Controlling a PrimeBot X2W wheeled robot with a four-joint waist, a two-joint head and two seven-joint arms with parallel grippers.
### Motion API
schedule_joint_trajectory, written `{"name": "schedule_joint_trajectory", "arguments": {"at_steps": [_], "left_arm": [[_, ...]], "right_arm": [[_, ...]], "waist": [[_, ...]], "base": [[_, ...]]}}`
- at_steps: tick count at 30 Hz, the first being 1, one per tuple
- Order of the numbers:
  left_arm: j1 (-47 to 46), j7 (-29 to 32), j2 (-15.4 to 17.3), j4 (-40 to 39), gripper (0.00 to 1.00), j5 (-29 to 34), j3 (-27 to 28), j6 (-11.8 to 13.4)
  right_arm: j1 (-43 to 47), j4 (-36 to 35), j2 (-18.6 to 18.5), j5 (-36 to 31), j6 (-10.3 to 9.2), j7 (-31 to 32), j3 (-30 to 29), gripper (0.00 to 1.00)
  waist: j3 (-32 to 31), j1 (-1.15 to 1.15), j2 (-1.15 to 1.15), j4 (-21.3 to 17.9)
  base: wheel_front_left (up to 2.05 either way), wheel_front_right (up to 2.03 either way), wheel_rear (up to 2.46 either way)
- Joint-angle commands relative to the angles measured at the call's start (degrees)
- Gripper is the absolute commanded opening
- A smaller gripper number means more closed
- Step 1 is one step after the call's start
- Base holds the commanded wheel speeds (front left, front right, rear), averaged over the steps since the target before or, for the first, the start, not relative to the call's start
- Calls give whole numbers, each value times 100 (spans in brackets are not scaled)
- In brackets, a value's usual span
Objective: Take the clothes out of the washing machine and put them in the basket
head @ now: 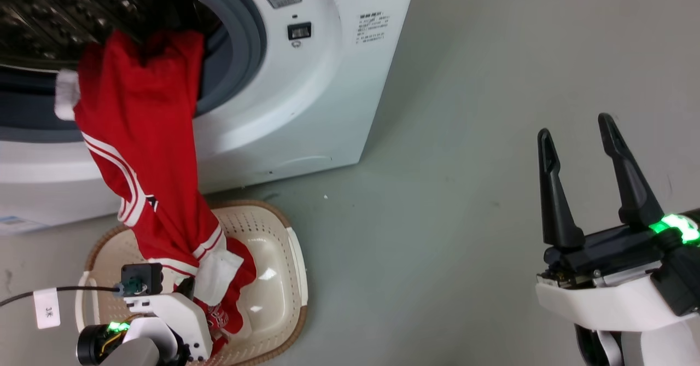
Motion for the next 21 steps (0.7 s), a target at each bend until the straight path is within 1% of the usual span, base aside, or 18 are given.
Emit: {"name": "schedule_joint_trajectory", "arguments": {"at_steps": [1,4,15,16,17,18,21], "left_arm": [[-187,41,-42,227,0,18,-21,-53],[-431,48,-143,528,0,32,-57,-157],[-924,11,-296,1226,0,73,-118,-304],[-951,7,-322,1255,43,66,-123,-306],[-967,-10,-346,1277,93,77,-136,-303],[-973,-24,-365,1297,100,88,-142,-308],[-939,-51,-421,1347,100,120,-179,-317]], "right_arm": [[-158,-42,3,58,-4,-11,5,100],[-273,-70,2,90,-4,-11,-1,100],[-508,-84,2,158,-4,-11,-52,100],[-514,-75,2,150,-4,-11,-54,100],[-515,-65,2,144,-4,-11,-60,100],[-506,-52,2,137,-4,-11,-67,100],[-434,-17,3,113,-4,-11,-77,100]], "waist": [[399,-1,0,-71],[614,-1,0,-94],[978,-1,0,-126],[977,-1,0,-122],[968,-1,0,-115],[947,-1,0,-105],[832,-1,0,-65]], "base": [[0,0,0],[0,0,0],[0,0,0],[0,0,0],[0,0,0],[0,0,0],[0,0,0]]}}
